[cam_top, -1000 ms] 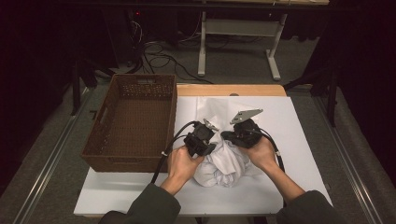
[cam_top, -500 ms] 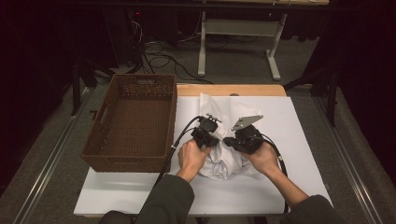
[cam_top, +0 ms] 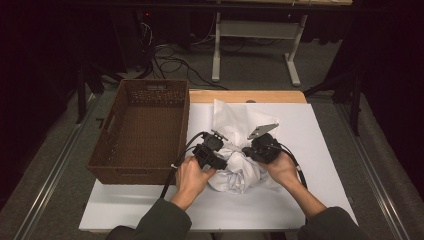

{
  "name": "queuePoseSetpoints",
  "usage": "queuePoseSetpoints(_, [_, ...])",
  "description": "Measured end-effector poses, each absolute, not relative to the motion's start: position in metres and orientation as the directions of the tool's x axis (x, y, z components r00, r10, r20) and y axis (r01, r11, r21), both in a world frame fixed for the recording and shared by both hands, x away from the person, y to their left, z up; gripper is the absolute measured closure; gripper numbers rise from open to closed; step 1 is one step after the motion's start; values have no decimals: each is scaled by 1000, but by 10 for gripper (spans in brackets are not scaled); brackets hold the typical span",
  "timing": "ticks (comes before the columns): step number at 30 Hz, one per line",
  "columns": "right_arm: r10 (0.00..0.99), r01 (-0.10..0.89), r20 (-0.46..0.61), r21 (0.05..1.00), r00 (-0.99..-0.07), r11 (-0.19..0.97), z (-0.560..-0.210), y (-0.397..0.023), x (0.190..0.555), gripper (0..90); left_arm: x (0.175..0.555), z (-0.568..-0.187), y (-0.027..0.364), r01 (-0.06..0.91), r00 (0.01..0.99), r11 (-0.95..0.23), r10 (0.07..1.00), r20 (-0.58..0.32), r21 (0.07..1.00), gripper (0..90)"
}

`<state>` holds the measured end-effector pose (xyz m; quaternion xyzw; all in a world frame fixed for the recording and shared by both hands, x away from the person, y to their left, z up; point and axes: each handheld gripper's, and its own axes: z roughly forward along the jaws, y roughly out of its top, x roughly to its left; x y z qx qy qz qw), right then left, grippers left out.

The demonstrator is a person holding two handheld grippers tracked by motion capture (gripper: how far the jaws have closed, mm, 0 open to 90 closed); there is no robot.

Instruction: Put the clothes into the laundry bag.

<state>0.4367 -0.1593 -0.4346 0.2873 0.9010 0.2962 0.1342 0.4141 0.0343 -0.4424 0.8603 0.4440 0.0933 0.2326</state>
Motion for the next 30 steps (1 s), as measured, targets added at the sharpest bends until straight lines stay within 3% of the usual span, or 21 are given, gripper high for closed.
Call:
queuePoseSetpoints(3, [600, 443, -71, 607, -797, 660, -435, -160, 437, 899, 419, -455, 35, 740, 579, -473, 810, -95, 479, 484])
queuePoseSetpoints(7, [600, 440, -67, 617, -797, 653, -432, -160, 437, 899, 419, -454, 33, 697, 611, -451, 780, -133, 558, 788])
queuePoseSetpoints(9, [603, 438, -59, 632, -795, 640, -428, -162, 437, 899, 416, -448, 31, 671, 630, -459, 767, -122, 583, 846])
queuePoseSetpoints(20, [567, 363, -72, 700, -820, 615, -392, -153, 426, 900, 423, -433, 2, 634, 676, -507, 731, -99, 584, 857])
queuePoseSetpoints(27, [541, 356, -73, 679, -838, 642, -403, -154, 420, 900, 451, -458, 6, 697, 602, -439, 788, -131, 567, 850])
queuePoseSetpoints(30, [555, 385, -65, 653, -830, 652, -415, -157, 423, 900, 447, -454, 7, 685, 610, -462, 787, -96, 563, 772])
